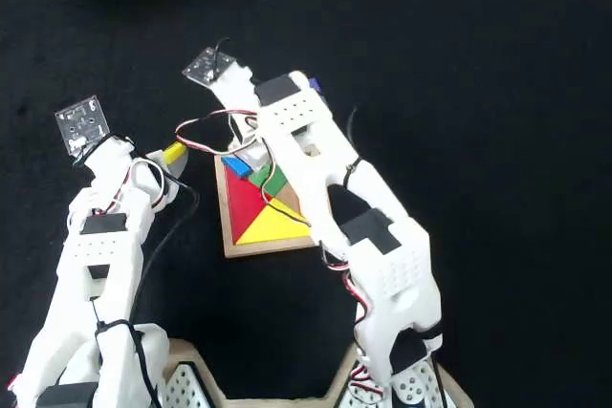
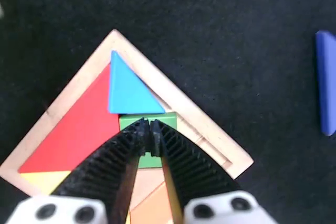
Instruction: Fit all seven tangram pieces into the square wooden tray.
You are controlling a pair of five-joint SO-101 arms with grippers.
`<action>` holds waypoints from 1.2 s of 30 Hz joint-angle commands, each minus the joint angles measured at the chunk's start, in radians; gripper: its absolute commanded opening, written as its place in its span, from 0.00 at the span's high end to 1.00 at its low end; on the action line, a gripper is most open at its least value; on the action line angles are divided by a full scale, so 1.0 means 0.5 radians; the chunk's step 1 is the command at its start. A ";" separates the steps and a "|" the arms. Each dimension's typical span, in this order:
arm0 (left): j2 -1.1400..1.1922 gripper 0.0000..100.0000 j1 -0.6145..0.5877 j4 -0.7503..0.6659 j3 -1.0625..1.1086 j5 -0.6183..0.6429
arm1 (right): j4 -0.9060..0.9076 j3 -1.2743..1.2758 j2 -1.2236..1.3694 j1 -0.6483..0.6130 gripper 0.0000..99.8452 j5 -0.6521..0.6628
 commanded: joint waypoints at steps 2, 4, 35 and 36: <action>-0.040 0.71 0.002 -0.049 -0.020 0.015 | -0.028 -0.103 -0.023 -0.144 0.99 -0.006; -0.040 0.71 0.002 -0.049 -0.020 0.015 | -0.064 -0.091 -0.023 -0.175 0.99 -0.006; -0.043 0.71 -0.219 -0.046 -0.041 0.227 | -0.055 -0.060 0.091 -0.110 0.99 0.003; -0.043 0.71 -0.216 -0.046 -0.041 0.227 | -0.040 -0.060 0.023 -0.098 0.99 0.009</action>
